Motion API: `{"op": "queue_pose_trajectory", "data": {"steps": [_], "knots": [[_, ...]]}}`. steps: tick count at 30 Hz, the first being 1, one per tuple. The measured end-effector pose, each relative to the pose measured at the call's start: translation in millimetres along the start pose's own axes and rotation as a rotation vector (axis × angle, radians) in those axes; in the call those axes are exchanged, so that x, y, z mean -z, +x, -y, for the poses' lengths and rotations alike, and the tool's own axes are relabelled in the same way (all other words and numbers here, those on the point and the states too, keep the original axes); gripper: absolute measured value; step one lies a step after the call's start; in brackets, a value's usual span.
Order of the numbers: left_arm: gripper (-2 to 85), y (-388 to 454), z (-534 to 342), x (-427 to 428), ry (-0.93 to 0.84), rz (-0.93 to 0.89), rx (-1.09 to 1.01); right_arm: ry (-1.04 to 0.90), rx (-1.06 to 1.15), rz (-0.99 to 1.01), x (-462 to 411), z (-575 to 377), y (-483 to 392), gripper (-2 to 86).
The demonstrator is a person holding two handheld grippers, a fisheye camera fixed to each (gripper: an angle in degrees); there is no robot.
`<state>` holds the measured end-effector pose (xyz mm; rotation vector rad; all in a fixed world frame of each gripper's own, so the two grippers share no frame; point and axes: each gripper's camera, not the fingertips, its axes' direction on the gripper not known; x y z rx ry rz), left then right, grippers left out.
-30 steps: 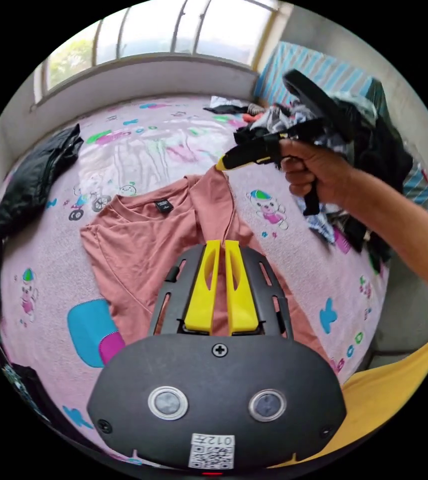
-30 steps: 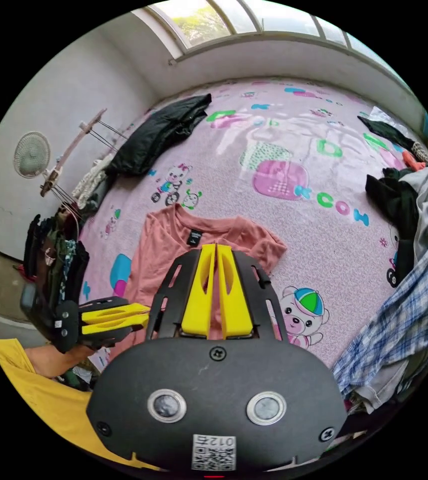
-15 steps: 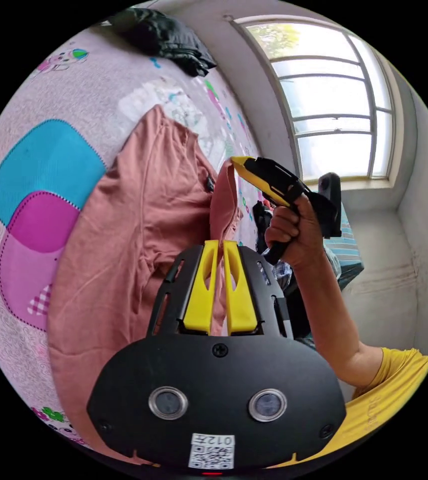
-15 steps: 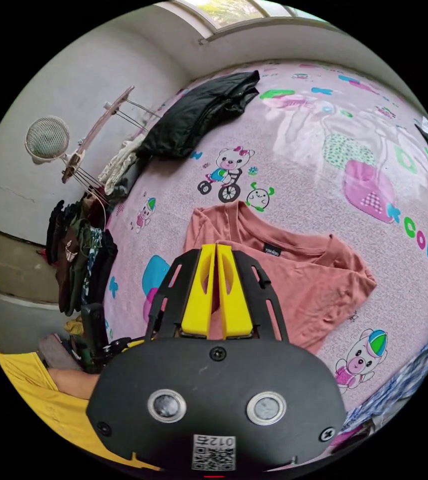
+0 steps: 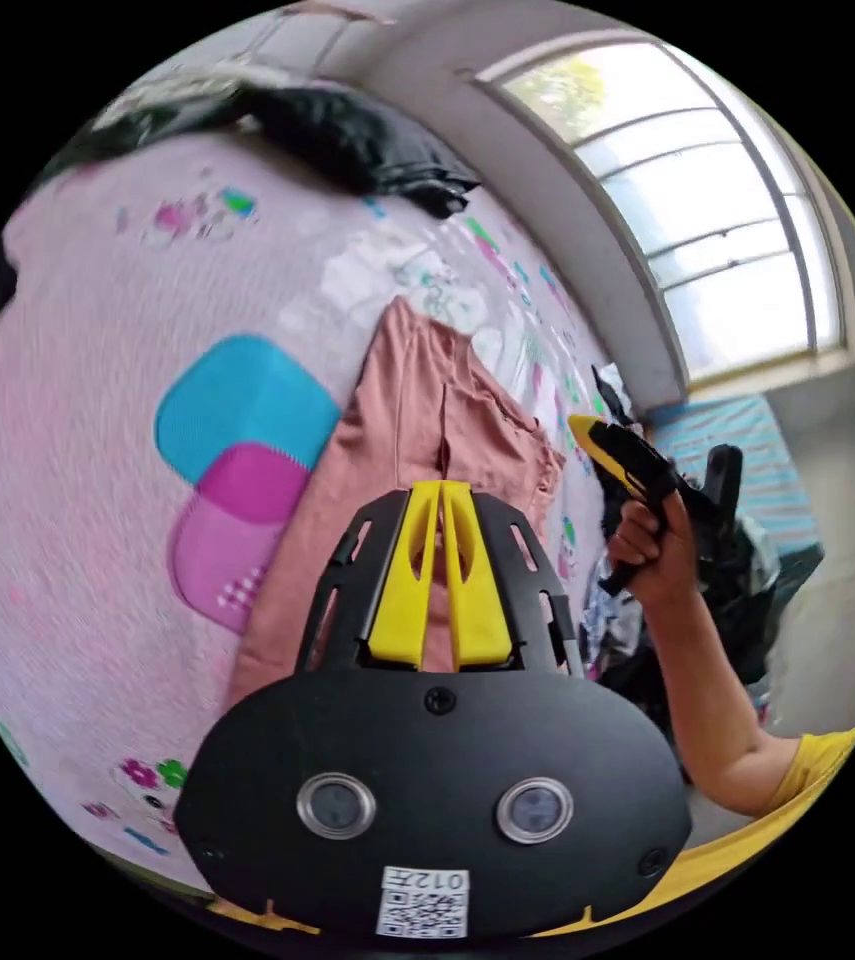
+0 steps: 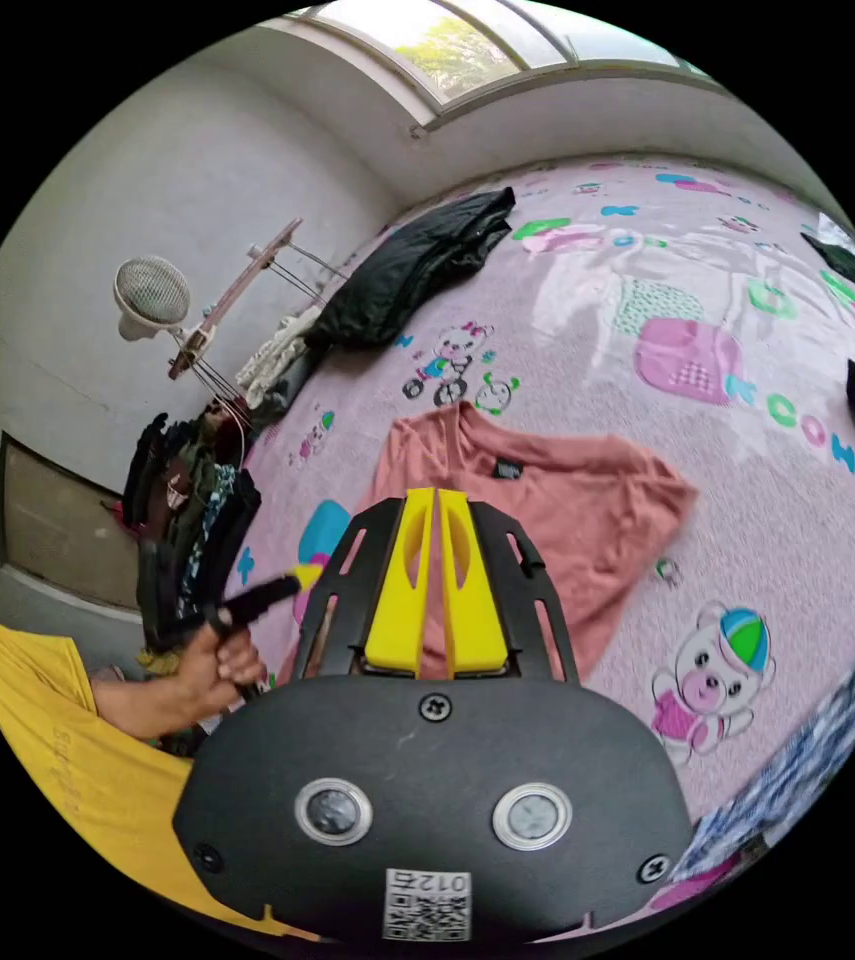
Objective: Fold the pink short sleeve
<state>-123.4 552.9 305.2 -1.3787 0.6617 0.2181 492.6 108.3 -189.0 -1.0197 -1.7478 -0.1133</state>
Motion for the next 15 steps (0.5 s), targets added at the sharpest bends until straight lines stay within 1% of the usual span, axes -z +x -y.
{"op": "queue_pose_trajectory", "data": {"steps": [1, 2, 4, 5, 6, 9, 12, 15], "knots": [[0.3, 9, 7, -2, -0.003, 0.027, -0.05, -0.041, 0.0, -0.031, 2, -18, 0, 1.6], [0.3, 27, 24, -13, -0.043, 0.035, -0.132, -0.088, 0.006, -0.058, -1, -37, -3, 1.4], [0.3, 50, 49, -37, -0.161, -0.007, -0.229, -0.154, 0.02, -0.094, -8, -63, -12, 1.1], [0.4, 65, 64, -58, -0.255, -0.014, -0.291, -0.183, 0.025, -0.111, -14, -78, -17, 1.0], [0.4, 79, 73, -76, -0.31, 0.032, -0.343, -0.192, 0.027, -0.116, -18, -83, -20, 1.0], [0.3, 102, 83, -114, -0.381, 0.183, -0.459, -0.207, 0.027, -0.136, -34, -94, -32, 0.8], [0.2, 109, 86, -137, -0.417, 0.264, -0.509, -0.218, 0.029, -0.183, -50, -93, -38, 0.6], [0.1, 113, 90, -147, -0.418, 0.222, -0.514, -0.265, 0.063, -0.208, -53, -94, -41, 0.3]]}}
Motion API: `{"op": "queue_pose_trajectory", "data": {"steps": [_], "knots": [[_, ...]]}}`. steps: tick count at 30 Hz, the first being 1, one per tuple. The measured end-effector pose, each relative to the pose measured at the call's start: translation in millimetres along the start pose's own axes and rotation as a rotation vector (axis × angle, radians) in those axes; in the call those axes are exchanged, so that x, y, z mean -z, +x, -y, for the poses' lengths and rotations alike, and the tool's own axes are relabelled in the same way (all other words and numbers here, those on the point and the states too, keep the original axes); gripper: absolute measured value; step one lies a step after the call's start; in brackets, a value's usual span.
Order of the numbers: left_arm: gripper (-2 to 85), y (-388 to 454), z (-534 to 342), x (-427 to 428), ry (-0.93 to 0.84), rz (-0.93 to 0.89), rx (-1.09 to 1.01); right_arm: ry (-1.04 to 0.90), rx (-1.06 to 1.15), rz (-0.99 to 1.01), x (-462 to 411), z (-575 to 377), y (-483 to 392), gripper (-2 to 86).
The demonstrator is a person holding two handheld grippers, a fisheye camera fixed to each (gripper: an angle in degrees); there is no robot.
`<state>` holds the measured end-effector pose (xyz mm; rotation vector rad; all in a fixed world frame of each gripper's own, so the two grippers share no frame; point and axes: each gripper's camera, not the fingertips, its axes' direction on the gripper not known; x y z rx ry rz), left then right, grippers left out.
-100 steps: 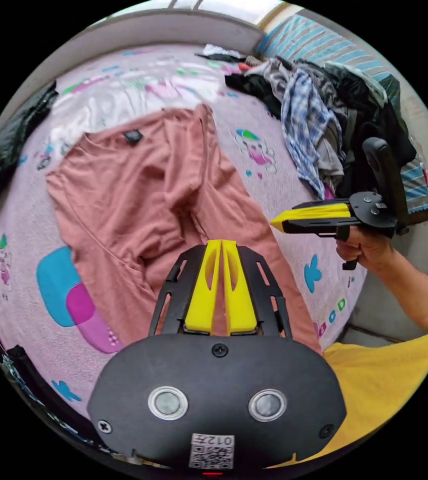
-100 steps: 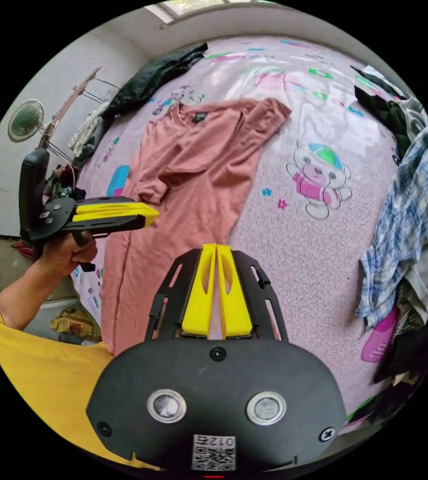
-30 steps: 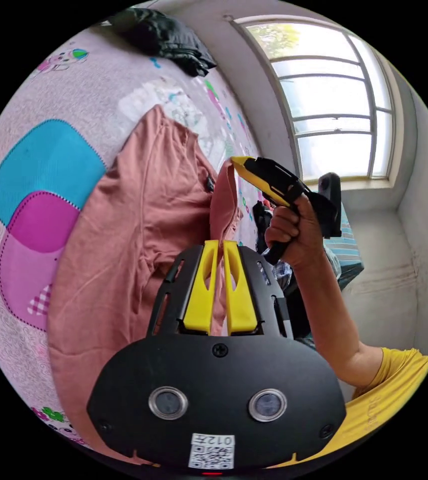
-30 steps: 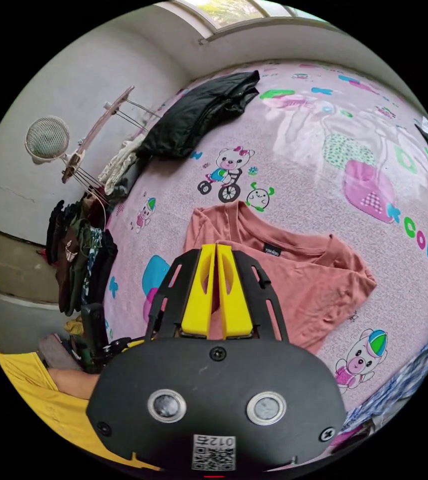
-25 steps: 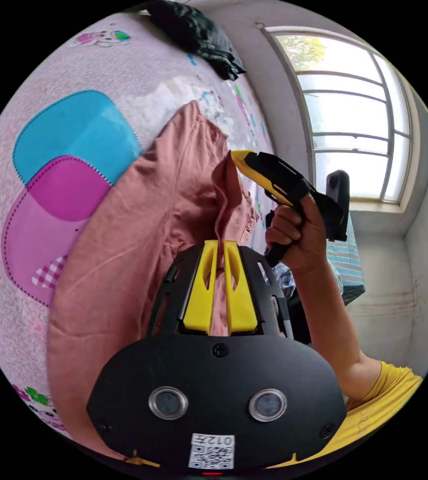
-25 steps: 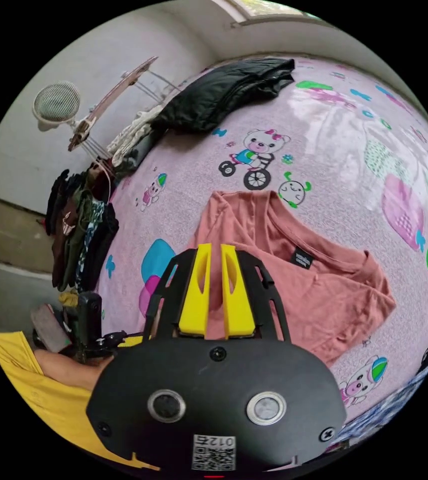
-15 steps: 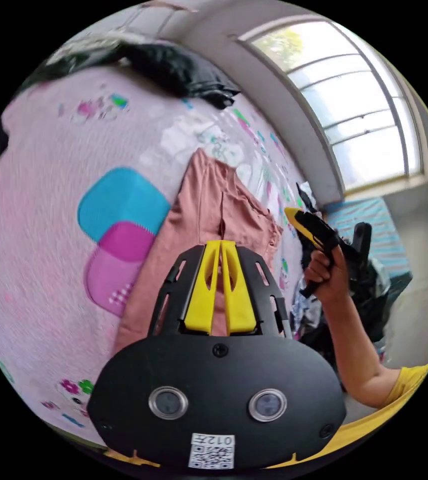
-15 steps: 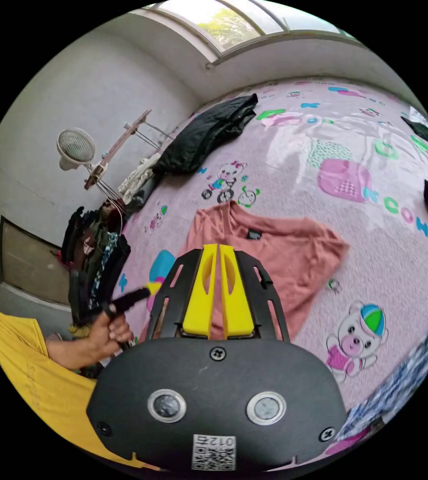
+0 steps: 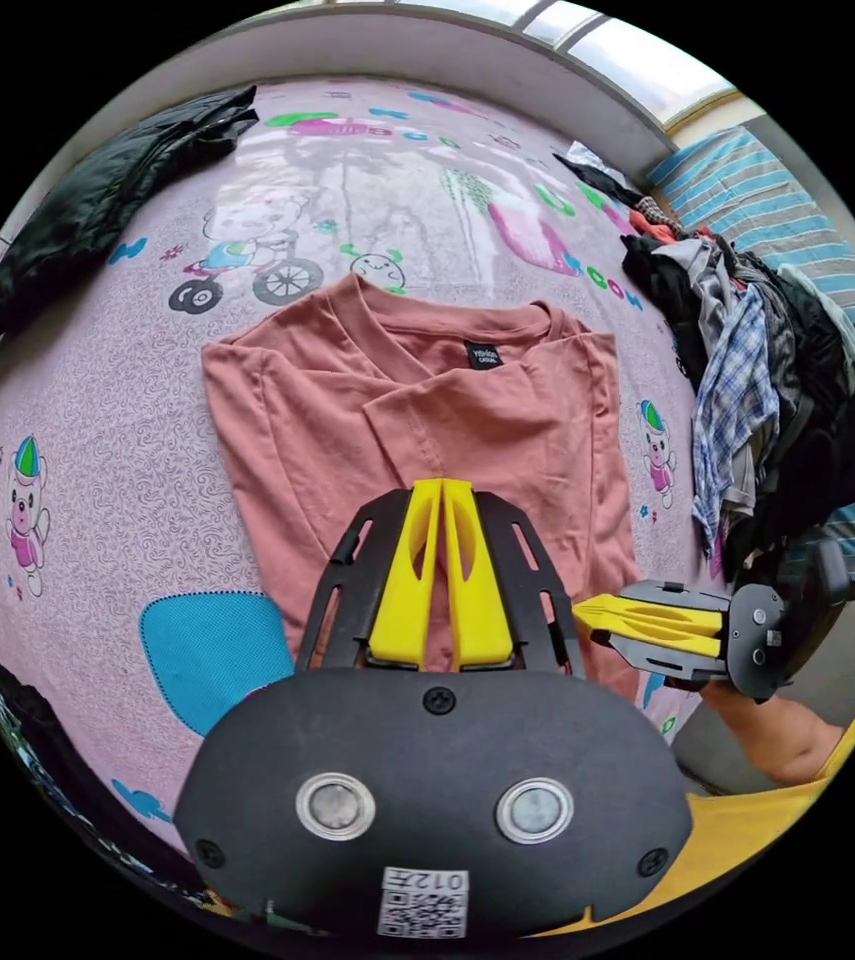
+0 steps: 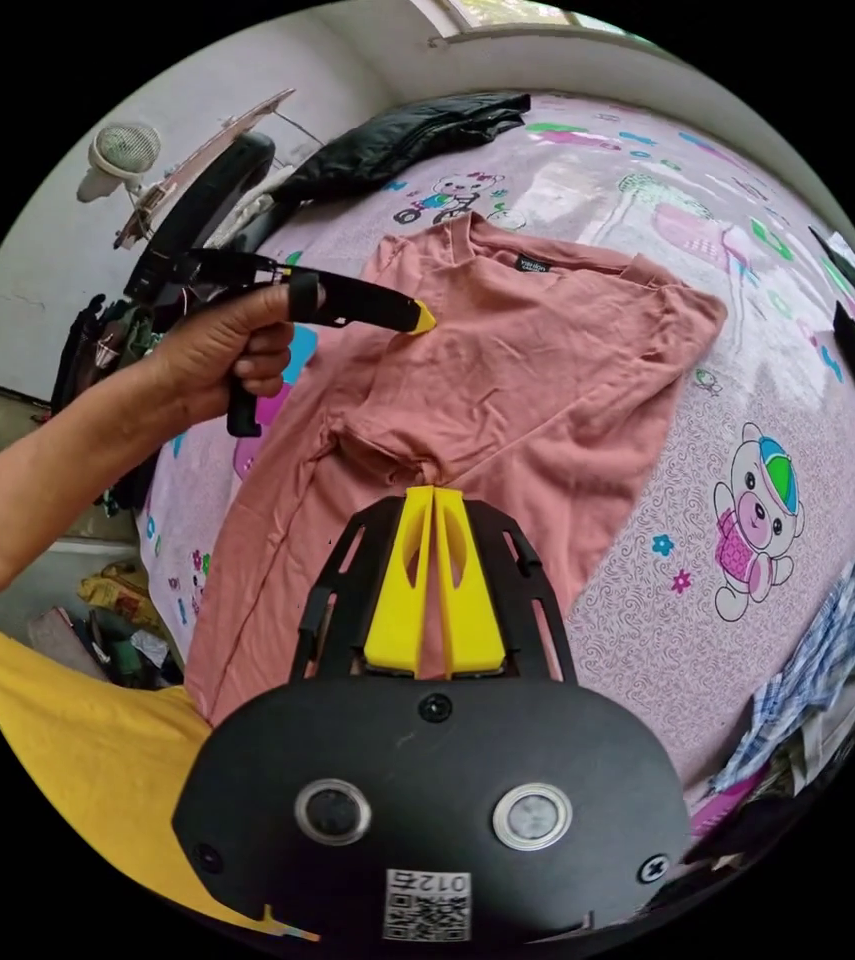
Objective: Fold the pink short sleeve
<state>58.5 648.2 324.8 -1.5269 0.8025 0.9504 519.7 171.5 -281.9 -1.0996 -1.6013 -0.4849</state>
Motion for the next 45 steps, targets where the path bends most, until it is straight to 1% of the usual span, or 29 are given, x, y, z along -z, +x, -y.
{"op": "queue_pose_trajectory", "data": {"steps": [2, 4, 6, 8, 9, 11, 14, 17, 19, 22, 24, 25, 26, 27, 28, 29, 31, 33, 34, 36, 39, 40, 42, 43, 45], "knots": [[0.1, 2, 5, -4, 0.0, -0.024, 0.002, -0.041, 0.053, -0.037, -1, -3, -3, 0.2], [0.1, 4, 9, -7, 0.002, -0.048, 0.004, -0.059, 0.076, -0.028, 1, -2, -2, 0.1], [0.1, 8, 16, -6, -0.002, -0.037, 0.04, -0.041, 0.072, -0.031, 13, 3, 6, 0.1], [0.1, 20, 18, 5, 0.082, 0.022, 0.015, 0.08, 0.013, -0.065, 38, 16, 28, 0.1], [0.1, 29, 22, 8, 0.114, 0.037, -0.019, 0.105, -0.018, -0.079, 43, 21, 37, 0.1], [0.2, 42, 33, 4, 0.097, 0.056, -0.057, 0.162, -0.135, -0.111, 53, 45, 70, 0.1], [0.1, 52, 51, -13, 0.06, 0.124, -0.055, 0.189, -0.238, -0.169, 49, 73, 99, 0.0], [0.1, 52, 64, -32, 0.022, 0.146, -0.025, 0.131, -0.277, -0.157, 33, 93, 116, 0.0], [0.0, 53, 68, -35, 0.041, 0.12, -0.019, 0.095, -0.278, -0.169, 24, 99, 122, 0.0], [0.1, 52, 72, -41, 0.055, 0.075, -0.011, 0.12, -0.304, -0.137, 26, 101, 127, 0.0], [0.1, 52, 75, -45, 0.052, 0.053, 0.009, 0.185, -0.328, -0.079, 38, 95, 128, 0.0], [0.1, 53, 76, -44, 0.049, 0.065, 0.022, 0.23, -0.348, -0.029, 48, 87, 128, 0.1], [0.2, 59, 77, -38, 0.087, 0.139, 0.04, 0.246, -0.361, -0.008, 54, 76, 128, 0.1], [0.2, 71, 77, -31, 0.15, 0.2, 0.011, 0.247, -0.357, -0.01, 56, 71, 126, 0.1], [0.2, 78, 79, -28, 0.175, 0.206, -0.013, 0.24, -0.328, -0.036, 56, 61, 120, 0.2], [0.2, 92, 85, -26, 0.202, 0.187, -0.07, 0.22, -0.273, -0.081, 52, 52, 110, 0.2], [0.2, 117, 100, -30, 0.196, 0.122, -0.164, 0.175, -0.186, -0.169, 41, 44, 94, 0.1], [0.2, 151, 126, -44, 0.16, 0.039, -0.279, 0.154, -0.095, -0.202, 32, 39, 78, 0.1], [0.2, 160, 133, -48, 0.148, 0.032, -0.307, 0.121, -0.044, -0.213, 26, 39, 70, 0.1], [0.2, 191, 158, -73, 0.076, 0.055, -0.404, 0.093, 0.011, -0.255, 17, 40, 60, 0.0], [0.2, 215, 178, -110, -0.046, 0.088, -0.474, 0.062, 0.107, -0.274, 5, 40, 48, 0.0], [0.2, 217, 180, -117, -0.063, 0.102, -0.478, 0.039, 0.133, -0.297, -1, 39, 46, 0.0], [0.1, 217, 185, -131, -0.075, 0.19, -0.442, 0.05, 0.147, -0.304, -1, 36, 47, 0.0], [0.1, 215, 185, -131, -0.058, 0.173, -0.435, 0.045, 0.119, -0.322, -1, 35, 49, 0.0], [0.2, 202, 185, -129, -0.003, 0.151, -0.354, 0.04, 0.086, -0.334, 0, 30, 52, 0.0]]}}
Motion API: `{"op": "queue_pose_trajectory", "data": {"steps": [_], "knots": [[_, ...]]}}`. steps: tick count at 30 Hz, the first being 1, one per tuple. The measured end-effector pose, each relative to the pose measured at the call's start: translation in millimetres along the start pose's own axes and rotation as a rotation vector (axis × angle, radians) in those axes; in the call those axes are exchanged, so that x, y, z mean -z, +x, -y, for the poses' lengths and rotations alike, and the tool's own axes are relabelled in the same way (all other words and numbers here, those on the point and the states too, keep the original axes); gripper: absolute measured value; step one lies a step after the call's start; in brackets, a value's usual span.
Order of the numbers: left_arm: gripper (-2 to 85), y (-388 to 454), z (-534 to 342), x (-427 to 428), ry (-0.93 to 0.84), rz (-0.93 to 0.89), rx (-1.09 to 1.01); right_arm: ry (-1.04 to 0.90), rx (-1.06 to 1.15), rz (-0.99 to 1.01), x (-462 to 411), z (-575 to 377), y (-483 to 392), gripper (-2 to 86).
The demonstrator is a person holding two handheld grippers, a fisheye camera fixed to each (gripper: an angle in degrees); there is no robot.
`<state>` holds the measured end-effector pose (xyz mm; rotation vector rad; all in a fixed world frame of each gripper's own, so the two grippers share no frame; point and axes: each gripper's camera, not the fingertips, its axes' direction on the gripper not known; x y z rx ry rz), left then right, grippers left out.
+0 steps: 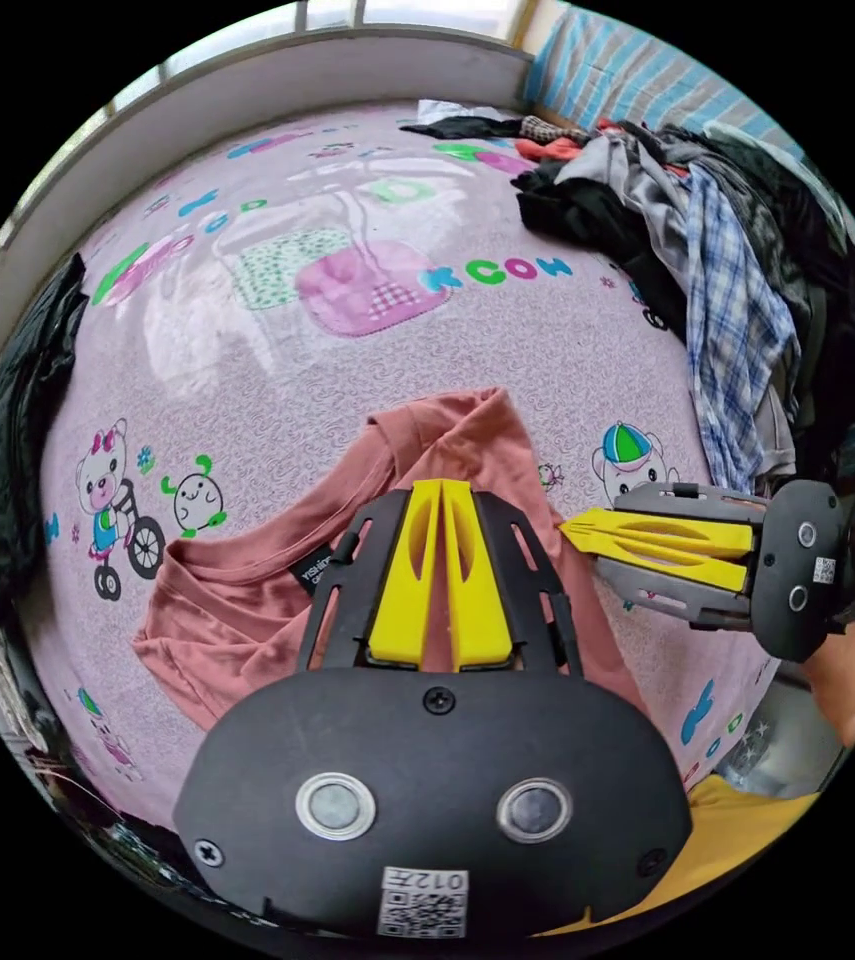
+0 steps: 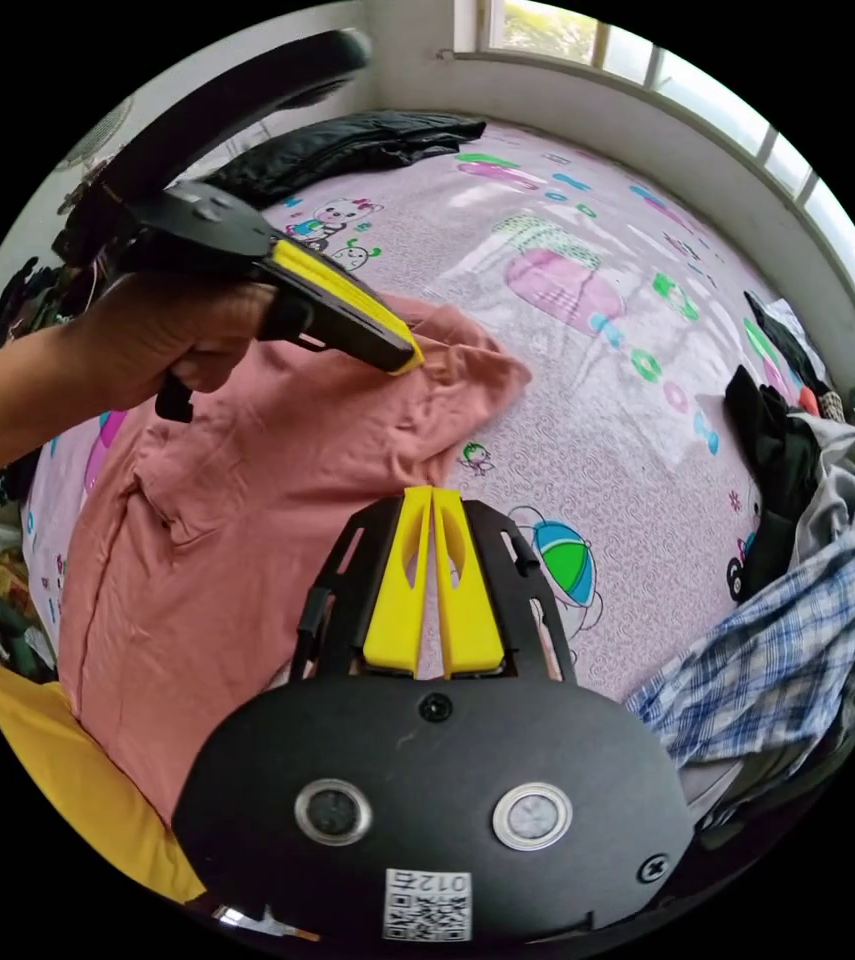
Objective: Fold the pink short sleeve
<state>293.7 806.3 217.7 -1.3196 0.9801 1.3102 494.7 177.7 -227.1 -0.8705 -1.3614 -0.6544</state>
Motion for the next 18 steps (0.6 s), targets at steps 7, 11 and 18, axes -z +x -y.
{"op": "queue_pose_trajectory", "data": {"steps": [7, 11, 18], "knots": [[0.2, -22, 2, -16, 0.023, -0.165, 0.07, 0.049, -0.168, -0.034, 9, -10, 5, -0.1], [0.1, -17, 7, -23, 0.025, -0.141, 0.04, 0.069, -0.229, 0.037, 3, 2, 20, 0.0], [0.3, -9, 13, -20, 0.084, -0.075, 0.053, 0.13, -0.19, 0.09, 1, 11, 19, 0.0]]}}
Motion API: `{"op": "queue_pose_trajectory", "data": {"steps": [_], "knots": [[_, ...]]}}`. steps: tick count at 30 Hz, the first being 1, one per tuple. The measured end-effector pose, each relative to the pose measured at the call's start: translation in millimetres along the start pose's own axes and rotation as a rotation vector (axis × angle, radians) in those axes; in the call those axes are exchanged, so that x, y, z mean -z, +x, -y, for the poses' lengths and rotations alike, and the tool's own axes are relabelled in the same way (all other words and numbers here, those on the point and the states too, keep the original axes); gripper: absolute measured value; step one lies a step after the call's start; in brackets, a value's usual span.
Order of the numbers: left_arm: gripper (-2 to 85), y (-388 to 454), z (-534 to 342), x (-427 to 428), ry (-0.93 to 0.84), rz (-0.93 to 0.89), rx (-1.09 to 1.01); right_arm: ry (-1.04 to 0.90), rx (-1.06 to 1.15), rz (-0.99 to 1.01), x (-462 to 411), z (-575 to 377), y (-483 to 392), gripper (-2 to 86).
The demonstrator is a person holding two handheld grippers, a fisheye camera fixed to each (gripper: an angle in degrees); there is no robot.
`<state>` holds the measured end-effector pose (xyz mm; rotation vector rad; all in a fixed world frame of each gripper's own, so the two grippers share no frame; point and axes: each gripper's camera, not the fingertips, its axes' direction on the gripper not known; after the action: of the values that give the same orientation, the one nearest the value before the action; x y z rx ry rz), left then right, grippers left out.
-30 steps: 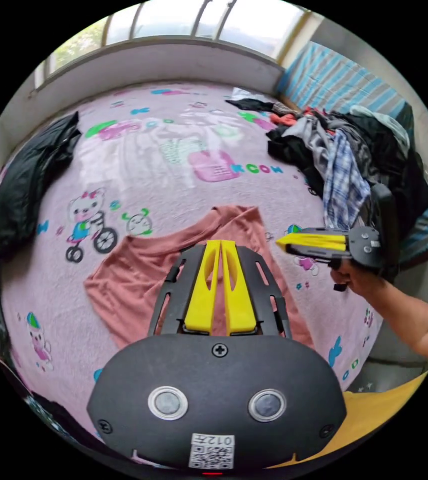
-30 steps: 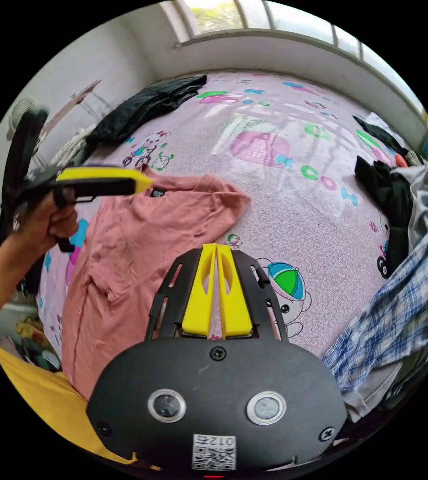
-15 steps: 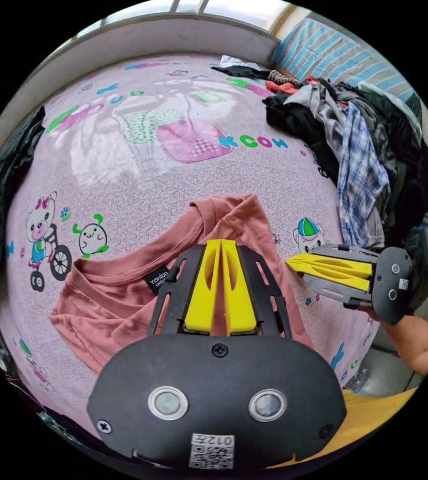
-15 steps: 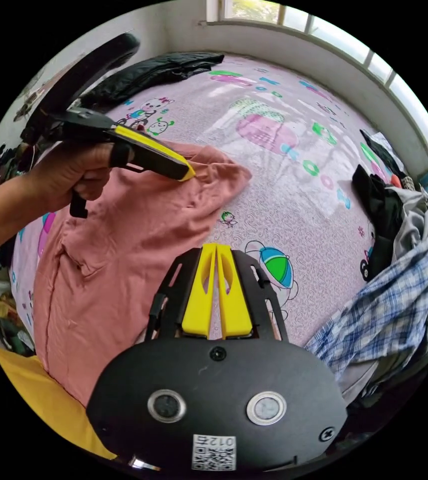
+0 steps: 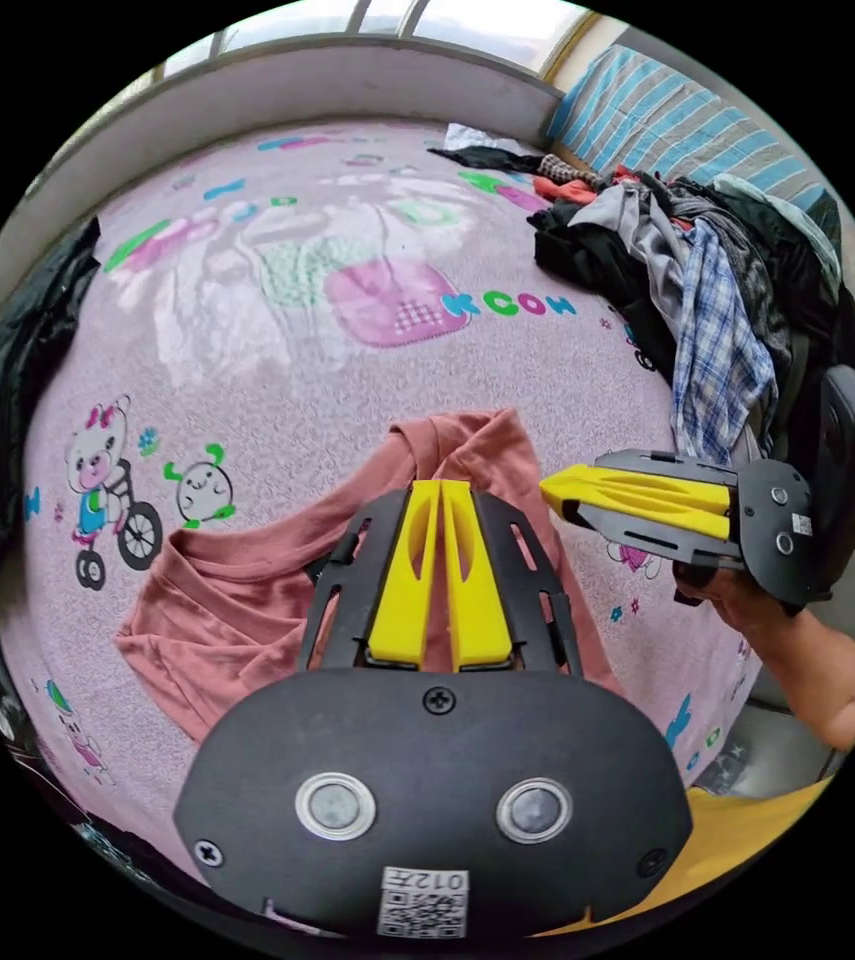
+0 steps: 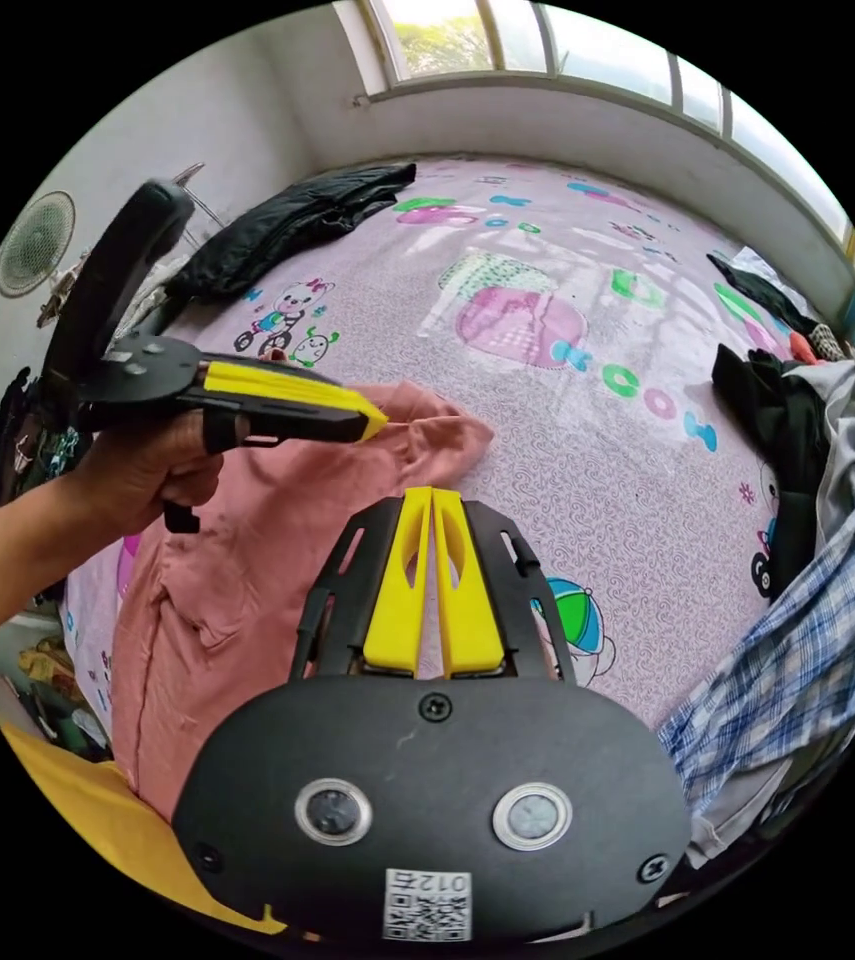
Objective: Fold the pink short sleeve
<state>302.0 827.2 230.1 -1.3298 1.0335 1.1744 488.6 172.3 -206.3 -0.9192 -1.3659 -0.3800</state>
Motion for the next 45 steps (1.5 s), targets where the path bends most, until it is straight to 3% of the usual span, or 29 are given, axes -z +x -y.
{"op": "queue_pose_trajectory", "data": {"steps": [4, 8, 13, 15, 23, 28, 30, 32, 34, 38, 42, 45], "knots": [[0.2, 12, 17, 6, 0.04, -0.013, -0.061, 0.022, 0.096, 0.006, -6, -6, -10, 0.0], [0.2, 23, 42, -16, -0.067, -0.067, -0.157, 0.039, 0.132, 0.002, -6, -10, -15, -0.1], [-0.1, 36, 46, -36, -0.12, 0.071, -0.257, 0.003, 0.176, -0.037, -17, -11, -17, 0.0], [-0.1, 35, 42, -39, -0.115, 0.139, -0.238, -0.052, 0.162, -0.118, -25, -12, -14, 0.0], [-0.1, 22, 15, -5, 0.085, 0.05, -0.093, 0.022, 0.046, -0.08, -16, -16, 4, 0.0], [-0.1, 27, -3, -14, -0.013, 0.089, -0.119, 0.029, 0.033, 0.021, -30, 0, 6, 0.0], [-0.1, 24, -10, -28, -0.079, 0.135, -0.1, -0.016, 0.069, -0.025, -39, 4, 3, 0.0], [-0.1, 19, -16, -29, -0.051, 0.118, -0.08, -0.045, 0.068, -0.2, -37, 4, 2, 0.0], [0.0, 14, -20, -28, -0.04, 0.09, -0.051, -0.047, 0.036, -0.246, -30, 3, 5, 0.0], [0.0, 15, -35, -3, 0.035, 0.093, -0.009, 0.104, 0.011, -0.057, -4, 6, 8, 0.0], [0.0, 15, -56, 3, -0.004, 0.174, -0.01, -0.064, -0.009, -0.042, -30, 25, 13, 0.0], [0.0, 2, -67, -8, -0.059, 0.175, 0.03, -0.039, -0.043, -0.109, -33, 34, 20, -0.1]]}}
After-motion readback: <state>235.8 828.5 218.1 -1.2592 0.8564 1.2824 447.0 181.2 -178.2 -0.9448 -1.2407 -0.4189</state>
